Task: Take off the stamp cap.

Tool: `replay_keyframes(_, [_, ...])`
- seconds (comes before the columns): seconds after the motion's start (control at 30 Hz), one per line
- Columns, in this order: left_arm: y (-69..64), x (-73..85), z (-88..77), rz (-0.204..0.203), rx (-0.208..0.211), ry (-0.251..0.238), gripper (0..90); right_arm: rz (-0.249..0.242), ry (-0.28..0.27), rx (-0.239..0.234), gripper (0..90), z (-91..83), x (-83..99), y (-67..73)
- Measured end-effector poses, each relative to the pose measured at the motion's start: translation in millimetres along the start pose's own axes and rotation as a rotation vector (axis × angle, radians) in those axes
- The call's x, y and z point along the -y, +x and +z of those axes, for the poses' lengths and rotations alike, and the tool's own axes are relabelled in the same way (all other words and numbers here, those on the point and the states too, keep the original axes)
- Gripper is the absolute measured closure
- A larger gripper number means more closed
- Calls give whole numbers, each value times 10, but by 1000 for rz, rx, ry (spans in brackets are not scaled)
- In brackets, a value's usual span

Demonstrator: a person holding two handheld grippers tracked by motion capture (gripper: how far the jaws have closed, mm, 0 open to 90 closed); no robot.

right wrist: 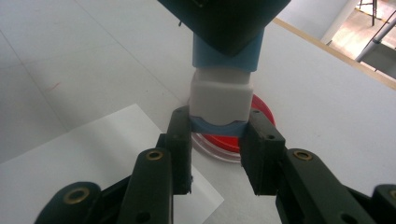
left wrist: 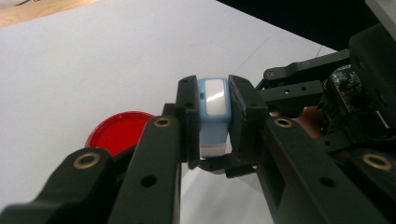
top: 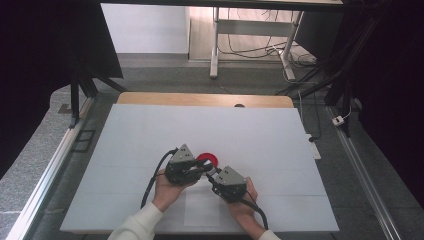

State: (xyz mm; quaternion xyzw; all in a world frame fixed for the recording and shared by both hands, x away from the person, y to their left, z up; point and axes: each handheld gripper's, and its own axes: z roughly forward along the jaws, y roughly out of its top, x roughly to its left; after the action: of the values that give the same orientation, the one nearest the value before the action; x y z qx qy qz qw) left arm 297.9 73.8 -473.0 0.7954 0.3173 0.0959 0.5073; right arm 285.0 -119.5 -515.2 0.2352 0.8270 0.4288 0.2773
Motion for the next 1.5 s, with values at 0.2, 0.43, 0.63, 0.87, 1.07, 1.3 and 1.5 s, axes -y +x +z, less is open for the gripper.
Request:
replay_keyframes(0.2, [-2,-1,-1,-2,-2,-4,751,15,-1,2,655,-4,2,-4])
replay_keyframes(0.43, [-2,-6,-11,-8,1,-10,751,39,-21,7,656,-13,7,4])
replay_keyframes(0.63, [-3,-3,-6,-8,1,-4,752,15,0,3,656,-14,-1,-2])
replay_keyframes(0.87, [-6,1,2,-9,1,-1,751,-19,17,-17,656,-13,-8,-35])
replay_keyframes(1.07, [-14,1,-6,-7,-3,-12,751,40,-2,-4,656,-21,6,-13])
replay_keyframes(1.3, [-11,3,-2,-13,3,-6,751,77,-12,-2,656,-29,30,5])
replay_keyframes(1.5, [-2,8,6,-20,12,3,752,0,16,-20,656,-27,11,-26])
